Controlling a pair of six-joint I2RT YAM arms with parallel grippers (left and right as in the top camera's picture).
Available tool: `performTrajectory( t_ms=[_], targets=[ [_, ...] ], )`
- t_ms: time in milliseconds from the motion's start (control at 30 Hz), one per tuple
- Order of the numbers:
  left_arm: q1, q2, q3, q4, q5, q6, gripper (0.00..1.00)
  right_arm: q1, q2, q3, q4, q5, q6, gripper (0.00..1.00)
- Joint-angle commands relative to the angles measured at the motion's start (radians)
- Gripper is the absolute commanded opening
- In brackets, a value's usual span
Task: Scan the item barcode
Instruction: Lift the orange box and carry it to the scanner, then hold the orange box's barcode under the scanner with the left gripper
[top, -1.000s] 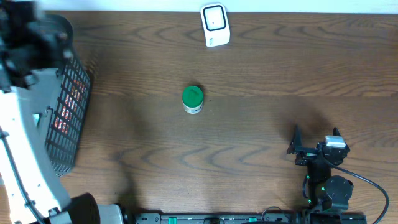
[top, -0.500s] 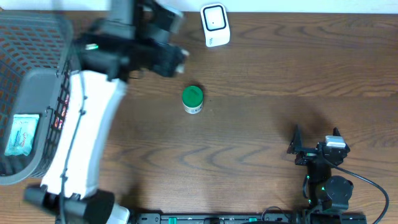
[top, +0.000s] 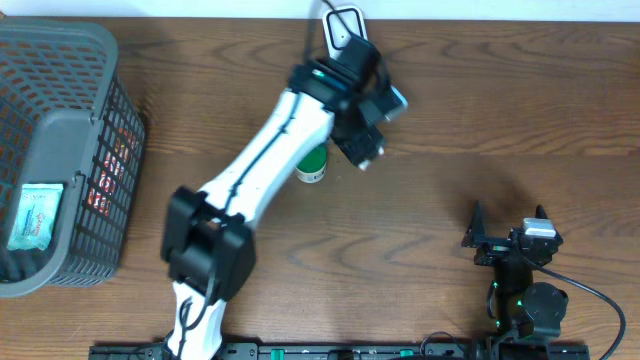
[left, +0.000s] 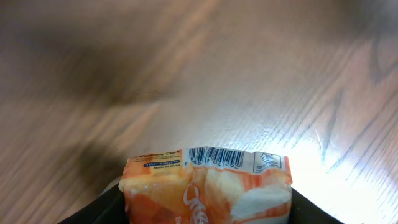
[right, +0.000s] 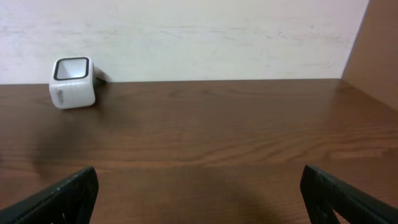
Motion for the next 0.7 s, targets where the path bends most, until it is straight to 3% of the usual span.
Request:
performTrajectory(
  t_ms=[0, 200, 500, 567, 667],
  targets=[
    [-0.038, 0.062, 0.003, -0.002, 0.005, 0.152, 0.61, 0.004, -0.006, -0.001, -0.004, 0.002, 0.003, 0.99],
    [-0.075, 0.164, 0.003, -0.007, 0.005, 0.247, 0.61, 0.004, -0.006, -0.001, -0.004, 0.002, 0.003, 0.99],
    [-0.077, 0.174, 0.002, -0.025, 0.005, 0.362, 0.62, 0.004, -0.006, -0.001, -0.004, 0.002, 0.003, 0.99],
    [-0.076, 0.174, 0.002, -0.025, -0.008, 0.379, 0.69, 0.004, -0.006, -0.001, -0.004, 0.002, 0.003, 0.99],
    [-0.076, 0.174, 0.001, -0.025, -0.026, 0.413, 0.69, 0.004, -0.006, -0.001, -0.004, 0.002, 0.003, 0.99]
  ],
)
